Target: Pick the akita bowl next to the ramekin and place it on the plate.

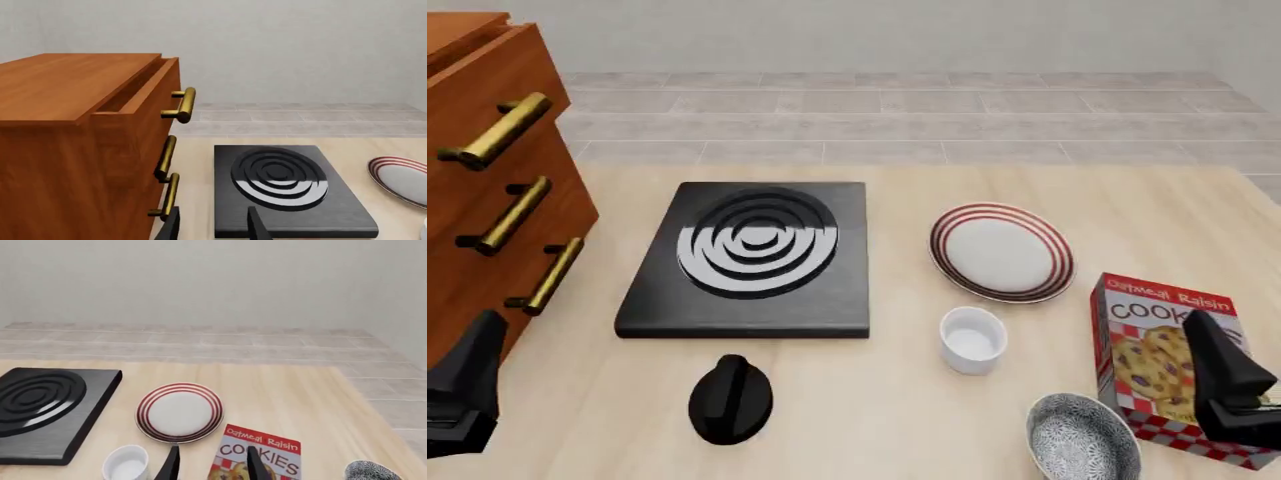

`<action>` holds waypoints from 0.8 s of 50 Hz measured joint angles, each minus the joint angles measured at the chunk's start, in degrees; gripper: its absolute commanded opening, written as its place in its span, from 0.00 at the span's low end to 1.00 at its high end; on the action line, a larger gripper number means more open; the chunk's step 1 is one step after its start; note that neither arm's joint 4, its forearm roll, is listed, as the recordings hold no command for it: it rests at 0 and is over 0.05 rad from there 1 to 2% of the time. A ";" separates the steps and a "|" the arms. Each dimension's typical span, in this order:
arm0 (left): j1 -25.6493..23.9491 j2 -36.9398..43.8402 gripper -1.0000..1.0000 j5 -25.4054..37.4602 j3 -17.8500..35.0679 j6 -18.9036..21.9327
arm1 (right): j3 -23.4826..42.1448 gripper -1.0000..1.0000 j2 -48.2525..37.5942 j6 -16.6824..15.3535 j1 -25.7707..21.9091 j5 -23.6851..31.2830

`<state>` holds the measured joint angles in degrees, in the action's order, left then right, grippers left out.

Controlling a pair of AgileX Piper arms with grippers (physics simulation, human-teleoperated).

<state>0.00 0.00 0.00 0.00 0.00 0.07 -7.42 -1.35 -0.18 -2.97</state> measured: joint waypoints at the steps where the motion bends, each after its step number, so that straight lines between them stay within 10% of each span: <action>1: 0.00 0.00 1.00 0.00 0.00 0.00 | 0.02 1.00 -0.48 -0.12 0.06 -0.22; 40: 0.00 0.00 1.00 0.00 0.00 0.00 | 9.29 1.00 -9.95 -3.74 1.88 7.61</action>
<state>0.00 0.00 0.00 0.00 0.00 9.36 -17.37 -5.09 1.70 4.64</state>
